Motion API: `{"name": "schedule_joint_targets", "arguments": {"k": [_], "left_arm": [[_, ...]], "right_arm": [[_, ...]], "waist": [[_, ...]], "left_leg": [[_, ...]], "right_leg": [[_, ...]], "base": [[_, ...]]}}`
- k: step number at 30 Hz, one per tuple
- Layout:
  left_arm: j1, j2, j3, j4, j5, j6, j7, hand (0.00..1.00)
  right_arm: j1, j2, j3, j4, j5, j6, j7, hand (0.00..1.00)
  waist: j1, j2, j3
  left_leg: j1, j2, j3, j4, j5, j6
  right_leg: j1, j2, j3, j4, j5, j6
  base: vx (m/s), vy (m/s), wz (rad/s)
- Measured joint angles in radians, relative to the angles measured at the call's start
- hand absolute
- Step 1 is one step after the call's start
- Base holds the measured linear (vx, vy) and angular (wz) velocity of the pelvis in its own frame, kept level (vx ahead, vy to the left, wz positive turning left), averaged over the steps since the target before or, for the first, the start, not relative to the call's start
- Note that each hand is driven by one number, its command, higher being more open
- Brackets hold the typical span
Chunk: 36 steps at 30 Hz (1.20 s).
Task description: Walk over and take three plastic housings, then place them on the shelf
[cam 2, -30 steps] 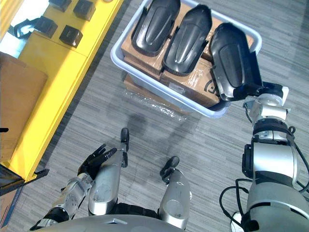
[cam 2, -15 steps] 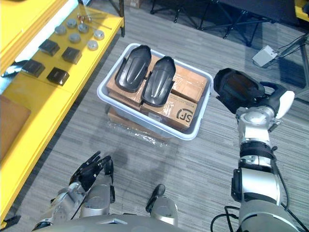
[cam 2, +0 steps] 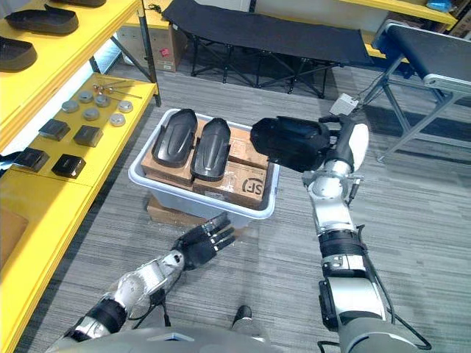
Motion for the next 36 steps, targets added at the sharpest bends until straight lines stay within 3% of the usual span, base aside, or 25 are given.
{"name": "schedule_joint_targets", "arguments": {"k": [5, 13, 18, 24, 30, 36], "left_arm": [[-0.04, -0.03, -0.06, 0.053, -0.2, -0.035, 0.09, 1.0], [-0.111, -0.052, -0.058, 0.106, -0.403, -0.184, 0.145, 1.0], [-0.112, -0.087, -0.061, 0.117, -0.455, -0.249, 0.16, 1.0], [-0.114, -0.094, -0.063, 0.133, -0.529, -0.334, 0.17, 1.0], [-0.148, -0.107, -0.072, 0.142, -0.566, -0.379, 0.211, 1.0], [-0.155, -0.127, -0.091, 0.155, -0.605, -0.441, 0.229, 1.0]], "right_arm": [[0.01, 0.04, 0.064, -0.019, -0.017, -0.079, 0.043, 0.0], [0.091, 0.094, 0.126, -0.094, -0.011, -0.15, 0.108, 0.0], [0.169, 0.117, 0.172, -0.132, -0.004, -0.155, 0.144, 0.0], [0.206, 0.153, 0.227, -0.157, 0.014, -0.21, 0.186, 0.0], [0.243, 0.192, 0.278, -0.237, 0.038, -0.258, 0.203, 0.0], [0.26, 0.215, 0.308, -0.267, 0.057, -0.261, 0.225, 0.0]], "waist": [[-0.019, -0.004, -0.016], [-0.045, -0.008, -0.037], [-0.045, -0.017, -0.054], [-0.058, -0.021, -0.057], [-0.066, -0.022, -0.058], [-0.069, -0.028, -0.061]], "left_leg": [[0.012, 0.0, 0.024, 0.0, 0.007, 0.006], [0.048, 0.004, 0.054, 0.0, 0.003, 0.002], [0.054, 0.004, 0.066, 0.0, -0.006, 0.0], [0.069, 0.003, 0.074, 0.0, -0.009, 0.0], [0.07, 0.002, 0.077, 0.0, -0.009, 0.0], [0.074, 0.001, 0.08, 0.0, -0.01, -0.001]], "right_leg": [[-0.005, 0.001, 0.025, 0.0, 0.007, 0.001], [0.01, 0.002, 0.055, 0.002, 0.009, 0.001], [0.005, 0.001, 0.069, 0.002, 0.011, 0.001], [0.006, -0.002, 0.082, 0.003, 0.013, -0.002], [0.005, -0.003, 0.083, 0.002, 0.013, -0.002], [0.007, -0.002, 0.087, 0.0, 0.013, -0.002]], "base": [[0.02, -0.003, -0.15], [-0.01, 0.002, -0.1], [-0.03, 0.011, -0.08], [-0.01, 0.009, -0.05], [0.0, 0.0, 0.0], [0.01, 0.0, 0.0]]}}
